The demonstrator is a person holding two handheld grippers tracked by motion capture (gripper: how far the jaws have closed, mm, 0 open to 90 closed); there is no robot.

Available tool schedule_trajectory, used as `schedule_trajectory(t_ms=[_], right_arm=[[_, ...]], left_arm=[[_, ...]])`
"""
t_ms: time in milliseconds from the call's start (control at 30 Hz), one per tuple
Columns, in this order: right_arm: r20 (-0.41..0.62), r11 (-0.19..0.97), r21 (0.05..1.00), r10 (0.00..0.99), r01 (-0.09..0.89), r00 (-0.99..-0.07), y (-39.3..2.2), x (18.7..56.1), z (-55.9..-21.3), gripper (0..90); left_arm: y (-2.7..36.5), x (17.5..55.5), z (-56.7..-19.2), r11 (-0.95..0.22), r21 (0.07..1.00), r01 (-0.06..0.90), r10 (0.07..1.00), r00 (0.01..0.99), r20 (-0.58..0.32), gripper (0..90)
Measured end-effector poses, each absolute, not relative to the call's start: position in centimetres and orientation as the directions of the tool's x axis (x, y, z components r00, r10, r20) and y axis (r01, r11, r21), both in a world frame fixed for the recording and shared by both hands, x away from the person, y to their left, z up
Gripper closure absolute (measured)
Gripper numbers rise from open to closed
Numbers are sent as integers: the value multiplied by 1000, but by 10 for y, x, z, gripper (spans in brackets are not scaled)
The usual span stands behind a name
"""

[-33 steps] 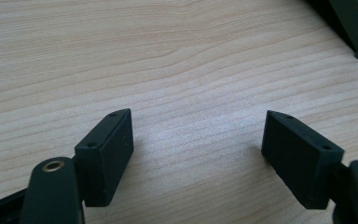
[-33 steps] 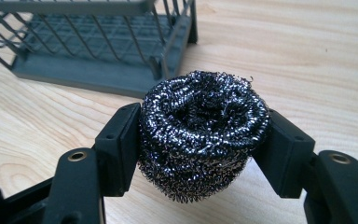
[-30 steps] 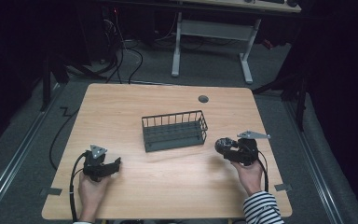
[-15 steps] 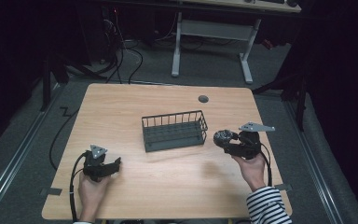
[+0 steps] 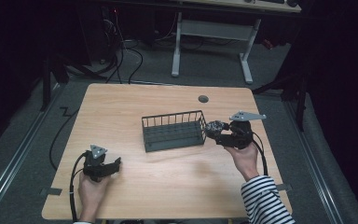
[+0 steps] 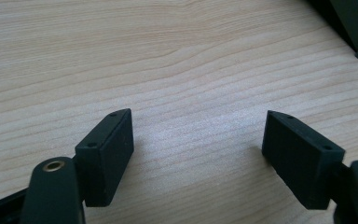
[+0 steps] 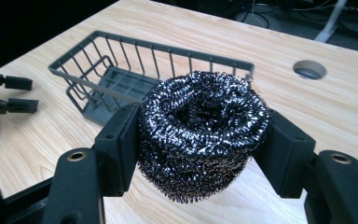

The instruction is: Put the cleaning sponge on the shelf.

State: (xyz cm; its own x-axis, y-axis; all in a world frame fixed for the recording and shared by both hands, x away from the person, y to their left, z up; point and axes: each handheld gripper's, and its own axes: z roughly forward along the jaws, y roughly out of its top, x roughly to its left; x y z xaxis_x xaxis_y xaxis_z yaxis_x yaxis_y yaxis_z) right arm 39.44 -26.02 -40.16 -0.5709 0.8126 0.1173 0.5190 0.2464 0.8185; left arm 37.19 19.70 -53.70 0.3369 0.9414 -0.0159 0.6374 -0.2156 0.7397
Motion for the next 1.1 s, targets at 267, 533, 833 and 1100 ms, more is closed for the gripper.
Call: schedule_trajectory(t_ms=[267, 533, 833, 1100], right_arm=[[101, 275, 819, 795, 504, -598, -242, 409, -395, 369], [101, 292, 811, 784, 507, -613, -226, 423, -393, 369], [98, 318, 786, 783, 530, -615, -207, 444, -399, 368], [100, 335, 763, 784, 553, -613, -191, 459, -405, 363]], left_arm=[[197, 372, -537, -216, 740, 637, 941, 337, -16, 255], [197, 372, -537, -215, 740, 637, 941, 337, -16, 255], [197, 372, -537, -216, 740, 638, 941, 338, -17, 255], [197, 372, -537, -220, 738, 638, 940, 341, -14, 254]])
